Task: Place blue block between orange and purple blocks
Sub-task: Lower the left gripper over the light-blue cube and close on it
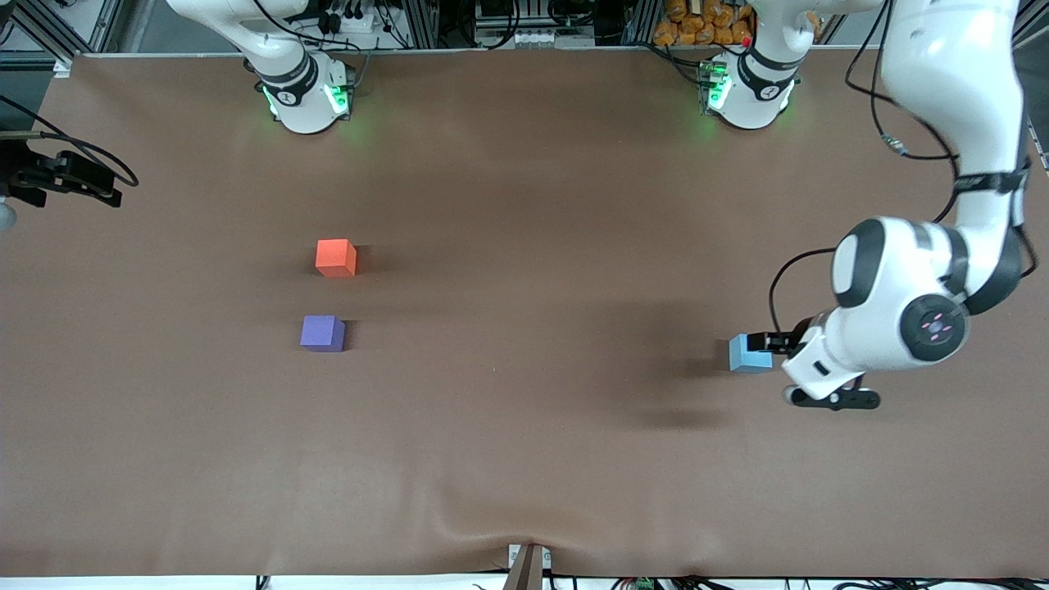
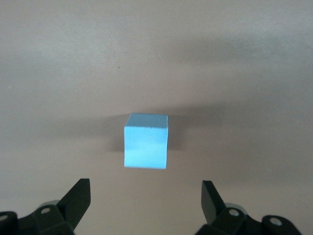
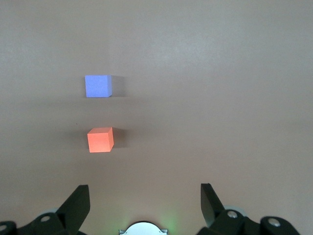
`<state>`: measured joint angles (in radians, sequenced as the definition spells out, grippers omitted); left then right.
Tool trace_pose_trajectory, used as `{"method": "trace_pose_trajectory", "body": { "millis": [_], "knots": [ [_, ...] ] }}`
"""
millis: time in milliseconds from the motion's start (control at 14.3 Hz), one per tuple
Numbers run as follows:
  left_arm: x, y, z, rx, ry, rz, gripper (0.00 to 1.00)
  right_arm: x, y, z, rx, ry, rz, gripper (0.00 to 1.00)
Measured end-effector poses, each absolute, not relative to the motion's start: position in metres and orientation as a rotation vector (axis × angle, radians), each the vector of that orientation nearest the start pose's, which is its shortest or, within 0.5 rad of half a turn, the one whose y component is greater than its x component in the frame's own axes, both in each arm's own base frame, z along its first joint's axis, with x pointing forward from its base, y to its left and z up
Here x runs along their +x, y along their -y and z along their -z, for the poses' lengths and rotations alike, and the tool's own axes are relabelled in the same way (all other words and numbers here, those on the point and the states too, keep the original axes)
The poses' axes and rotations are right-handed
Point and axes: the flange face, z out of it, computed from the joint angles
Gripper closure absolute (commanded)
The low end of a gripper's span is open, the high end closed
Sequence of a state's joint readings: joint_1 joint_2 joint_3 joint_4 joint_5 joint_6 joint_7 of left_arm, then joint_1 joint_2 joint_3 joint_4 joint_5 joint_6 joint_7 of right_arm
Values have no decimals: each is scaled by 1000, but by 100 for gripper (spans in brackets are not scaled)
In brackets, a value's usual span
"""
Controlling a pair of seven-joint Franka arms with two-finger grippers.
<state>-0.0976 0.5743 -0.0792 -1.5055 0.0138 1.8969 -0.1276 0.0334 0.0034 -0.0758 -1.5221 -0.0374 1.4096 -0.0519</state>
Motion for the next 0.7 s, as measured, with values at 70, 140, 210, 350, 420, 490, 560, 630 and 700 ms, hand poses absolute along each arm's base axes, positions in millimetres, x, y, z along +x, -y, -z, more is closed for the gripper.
{"method": "trace_pose_trajectory", "body": {
  "millis": [70, 140, 210, 350, 420, 490, 560, 630, 700],
  "knots": [
    [675, 110, -304, -3133, -67, -283, 0, 538, 27, -632, -3168, 9, -186, 0],
    [675, 108, -291, -3134, -63, -277, 0, 538, 27, -632, -3168, 9, -186, 0],
    [674, 107, -278, -3135, -60, -280, 0, 538, 27, -632, -3168, 9, -186, 0],
    [670, 106, -260, -3130, -37, -305, 0, 538, 27, -632, -3168, 9, -187, 0],
    [668, 105, -253, -3125, -4, -323, 0, 538, 27, -632, -3168, 9, -187, 0],
    [666, 105, -247, -3121, 19, -337, 0, 538, 27, -632, -3168, 9, -187, 0],
    [665, 105, -240, -3119, 31, -347, 0, 538, 27, -632, -3168, 9, -187, 0],
    [664, 105, -233, -3117, 37, -353, 0, 538, 27, -632, -3168, 9, -187, 0],
    [663, 105, -226, -3116, 40, -360, 0, 538, 27, -632, -3168, 9, -187, 0]
  ]
}}
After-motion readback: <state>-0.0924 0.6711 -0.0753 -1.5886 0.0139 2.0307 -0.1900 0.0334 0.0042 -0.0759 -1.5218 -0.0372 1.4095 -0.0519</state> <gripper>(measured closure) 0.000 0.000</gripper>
